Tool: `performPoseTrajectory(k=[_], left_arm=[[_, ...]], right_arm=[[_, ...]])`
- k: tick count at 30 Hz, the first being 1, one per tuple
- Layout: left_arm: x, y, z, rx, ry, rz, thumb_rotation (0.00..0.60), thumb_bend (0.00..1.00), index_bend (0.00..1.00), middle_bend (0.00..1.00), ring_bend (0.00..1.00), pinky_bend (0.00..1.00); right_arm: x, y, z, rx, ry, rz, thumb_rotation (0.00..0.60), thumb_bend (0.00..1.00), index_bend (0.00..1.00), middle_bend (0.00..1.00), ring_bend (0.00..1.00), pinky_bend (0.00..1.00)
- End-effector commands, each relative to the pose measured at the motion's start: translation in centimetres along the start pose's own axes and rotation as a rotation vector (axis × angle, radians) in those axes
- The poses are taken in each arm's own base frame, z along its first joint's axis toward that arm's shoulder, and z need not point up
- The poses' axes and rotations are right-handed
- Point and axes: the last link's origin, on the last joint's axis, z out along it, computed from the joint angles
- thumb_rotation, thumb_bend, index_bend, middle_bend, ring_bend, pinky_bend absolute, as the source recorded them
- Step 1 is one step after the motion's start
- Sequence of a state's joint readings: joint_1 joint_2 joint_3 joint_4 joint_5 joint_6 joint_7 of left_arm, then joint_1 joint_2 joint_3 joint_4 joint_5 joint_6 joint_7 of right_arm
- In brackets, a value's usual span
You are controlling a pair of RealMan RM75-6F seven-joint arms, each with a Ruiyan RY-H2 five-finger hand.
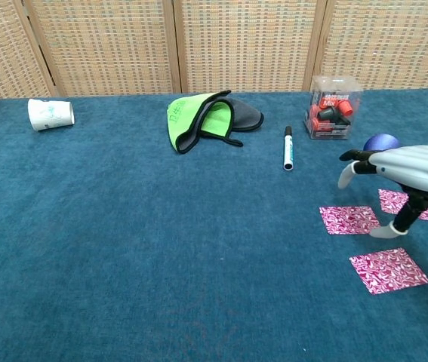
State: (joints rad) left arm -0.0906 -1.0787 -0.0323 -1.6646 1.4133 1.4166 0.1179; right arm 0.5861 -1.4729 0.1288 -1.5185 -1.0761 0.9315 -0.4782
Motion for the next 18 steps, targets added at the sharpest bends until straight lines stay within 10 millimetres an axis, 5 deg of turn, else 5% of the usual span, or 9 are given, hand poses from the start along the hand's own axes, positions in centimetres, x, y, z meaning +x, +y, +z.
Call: performPoseTrajectory(k=[1,18], left_arm=[[0.0,0.0,0.0,0.000,-0.002,0.000,0.600,0.00,0.00,0.00,0.00,0.00],[0.0,0.0,0.0,0.000,-0.006,-0.002,0.600,0.00,0.00,0.00,0.00,0.00]], right_arm=[[0.0,-0.9,0.9,-0.014,-0.007,0.000,0.600,0.26,0.30,0.00,0.00,0.06],[-1.0,-2.1,2.4,-0.037,-0.030,-0.003,0.600,0.29,0.31,0.00,0.00,0.06]])
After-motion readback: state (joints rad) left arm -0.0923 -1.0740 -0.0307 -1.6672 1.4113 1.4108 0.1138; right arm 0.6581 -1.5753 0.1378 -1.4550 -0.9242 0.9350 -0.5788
